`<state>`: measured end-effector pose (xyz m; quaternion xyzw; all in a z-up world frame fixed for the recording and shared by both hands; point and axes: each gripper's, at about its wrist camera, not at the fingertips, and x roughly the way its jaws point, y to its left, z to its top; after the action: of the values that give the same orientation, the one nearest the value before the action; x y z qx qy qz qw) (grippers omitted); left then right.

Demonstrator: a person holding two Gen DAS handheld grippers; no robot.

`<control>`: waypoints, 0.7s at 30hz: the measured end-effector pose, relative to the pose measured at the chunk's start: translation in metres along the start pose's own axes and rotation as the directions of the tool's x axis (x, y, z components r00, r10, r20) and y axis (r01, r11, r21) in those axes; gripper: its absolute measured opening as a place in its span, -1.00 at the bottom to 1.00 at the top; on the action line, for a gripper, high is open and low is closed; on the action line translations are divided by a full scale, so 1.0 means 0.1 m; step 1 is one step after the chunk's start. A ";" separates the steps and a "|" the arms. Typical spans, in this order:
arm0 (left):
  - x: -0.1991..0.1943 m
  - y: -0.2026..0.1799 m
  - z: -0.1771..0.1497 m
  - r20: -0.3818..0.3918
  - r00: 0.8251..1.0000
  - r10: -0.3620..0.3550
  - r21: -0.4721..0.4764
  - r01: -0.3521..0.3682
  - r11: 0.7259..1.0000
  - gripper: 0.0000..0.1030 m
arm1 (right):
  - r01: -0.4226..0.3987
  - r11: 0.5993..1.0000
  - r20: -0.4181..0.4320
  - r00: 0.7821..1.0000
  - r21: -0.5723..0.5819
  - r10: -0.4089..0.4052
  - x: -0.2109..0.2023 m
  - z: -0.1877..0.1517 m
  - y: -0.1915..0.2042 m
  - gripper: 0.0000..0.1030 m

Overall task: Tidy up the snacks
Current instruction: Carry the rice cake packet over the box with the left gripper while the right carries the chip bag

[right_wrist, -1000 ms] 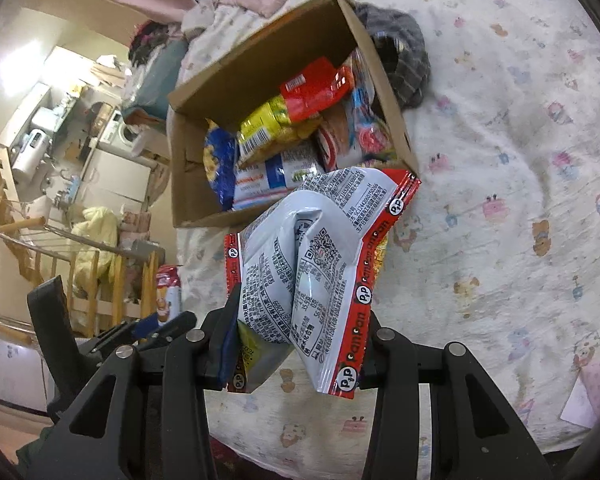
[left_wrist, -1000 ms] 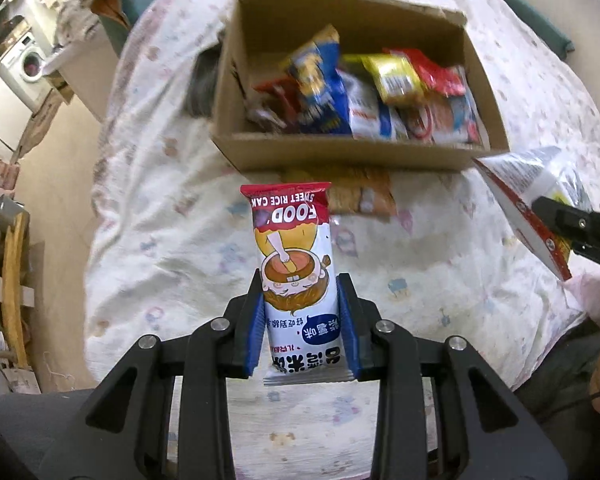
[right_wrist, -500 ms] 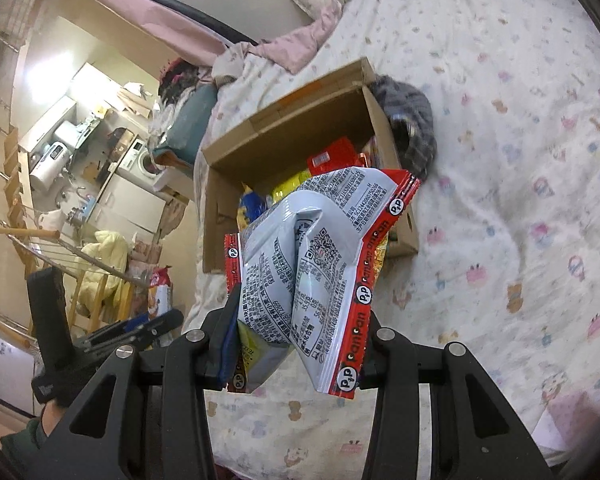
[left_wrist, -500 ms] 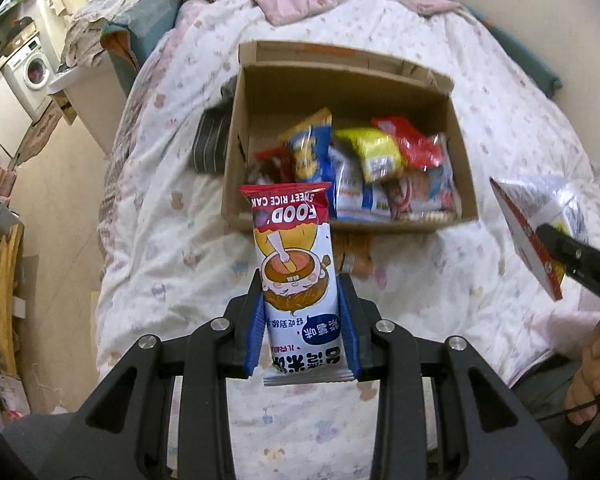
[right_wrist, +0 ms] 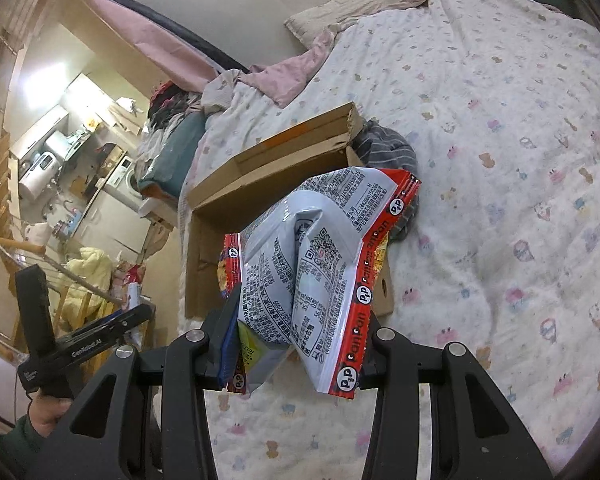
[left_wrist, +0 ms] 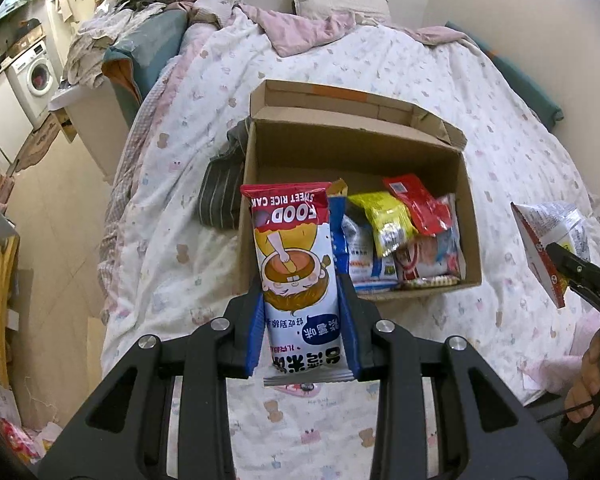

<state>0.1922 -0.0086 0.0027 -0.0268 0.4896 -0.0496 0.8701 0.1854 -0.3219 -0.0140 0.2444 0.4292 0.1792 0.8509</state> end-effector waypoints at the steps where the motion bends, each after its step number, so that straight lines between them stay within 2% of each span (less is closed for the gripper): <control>1: 0.02 0.01 0.02 0.001 1.000 -0.003 -0.003 0.003 1.000 -0.44 | 0.000 1.000 -0.002 1.000 0.002 0.000 0.04 0.02 0.01 -0.14; 10: 0.18 0.07 0.28 0.016 1.000 -0.005 -0.003 0.005 1.000 -0.44 | -0.009 1.000 -0.056 0.998 -0.024 0.008 0.51 0.18 0.22 -0.14; 14: 0.31 0.05 0.37 0.017 1.000 0.000 0.020 0.000 1.000 -0.44 | -0.015 1.000 -0.110 0.994 0.006 0.016 0.85 0.28 0.29 -0.14; 19: 0.54 0.06 0.39 -0.001 1.000 -0.021 0.023 0.021 1.000 -0.44 | -0.021 0.999 -0.160 0.987 0.031 0.025 1.26 0.38 0.38 -0.13; 21: 0.60 0.04 0.37 0.007 1.000 0.007 0.041 -0.008 0.999 -0.44 | -0.020 0.999 -0.176 0.984 0.035 0.026 1.37 0.39 0.38 -0.13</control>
<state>0.2546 -0.0109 -0.0296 -0.0075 0.4855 -0.0562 0.8724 0.2909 -0.2305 -0.0601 0.2465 0.5030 0.2031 0.8031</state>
